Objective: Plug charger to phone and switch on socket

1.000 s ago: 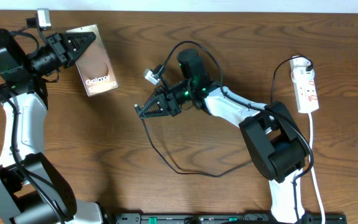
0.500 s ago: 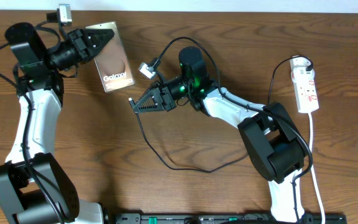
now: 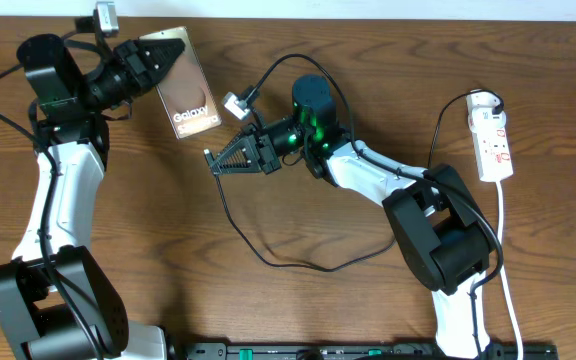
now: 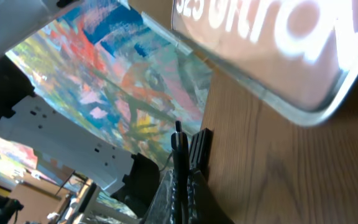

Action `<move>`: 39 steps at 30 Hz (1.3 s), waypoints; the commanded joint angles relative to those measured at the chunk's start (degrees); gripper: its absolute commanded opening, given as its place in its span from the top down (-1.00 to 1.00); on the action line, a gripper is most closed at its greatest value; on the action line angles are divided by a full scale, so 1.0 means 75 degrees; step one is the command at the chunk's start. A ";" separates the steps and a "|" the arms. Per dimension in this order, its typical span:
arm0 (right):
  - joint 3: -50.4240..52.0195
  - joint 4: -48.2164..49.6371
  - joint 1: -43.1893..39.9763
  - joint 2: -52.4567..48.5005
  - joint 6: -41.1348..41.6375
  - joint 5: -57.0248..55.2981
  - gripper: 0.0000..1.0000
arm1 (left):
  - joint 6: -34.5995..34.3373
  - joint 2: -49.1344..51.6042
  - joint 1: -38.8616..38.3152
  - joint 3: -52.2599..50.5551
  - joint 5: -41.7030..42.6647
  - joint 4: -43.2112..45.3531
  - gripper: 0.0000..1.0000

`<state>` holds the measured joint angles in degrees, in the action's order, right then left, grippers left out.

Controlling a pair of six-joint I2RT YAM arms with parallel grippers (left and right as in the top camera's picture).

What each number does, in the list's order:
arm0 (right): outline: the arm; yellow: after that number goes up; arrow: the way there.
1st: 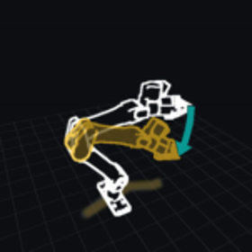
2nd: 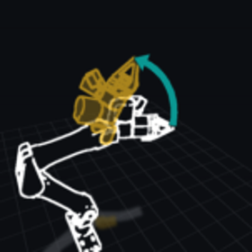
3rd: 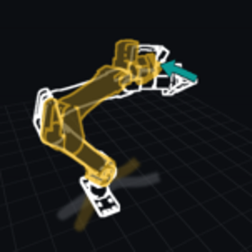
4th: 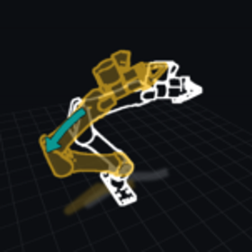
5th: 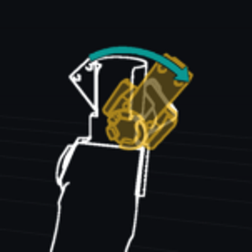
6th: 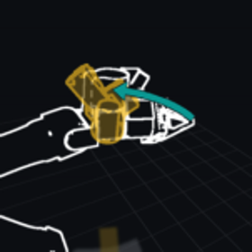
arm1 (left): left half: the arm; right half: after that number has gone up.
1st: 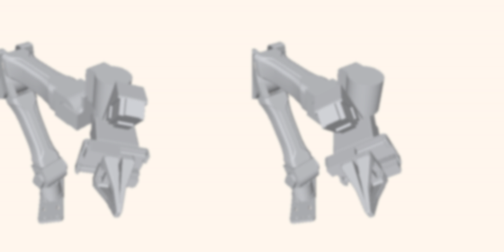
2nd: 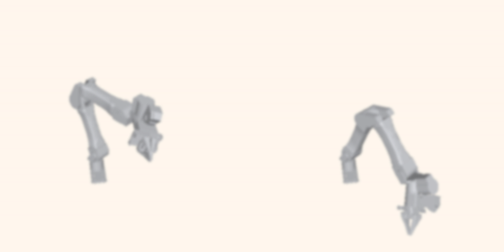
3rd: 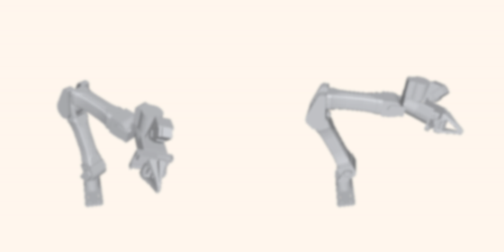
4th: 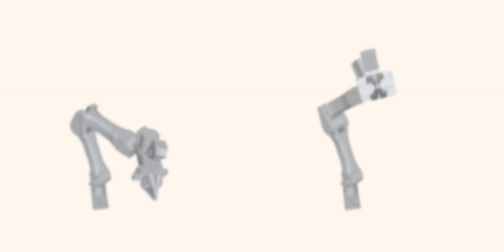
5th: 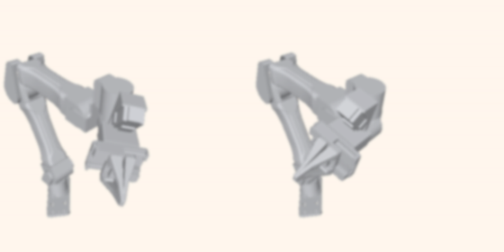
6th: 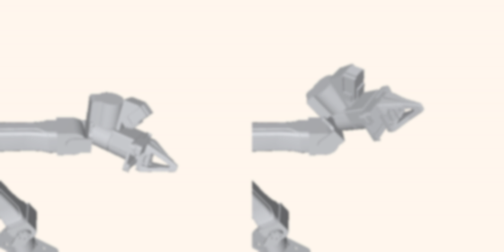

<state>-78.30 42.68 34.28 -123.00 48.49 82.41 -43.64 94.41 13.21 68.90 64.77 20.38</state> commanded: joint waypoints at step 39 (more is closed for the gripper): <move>-0.0052 0.0720 -0.0111 0.0009 0.0050 -0.0431 0.98 | -0.0425 -0.0015 -0.0309 0.0041 0.0833 0.1105 0.85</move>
<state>-78.30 47.68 33.82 -123.00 49.21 79.94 -46.50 94.41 11.42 68.88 70.17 27.49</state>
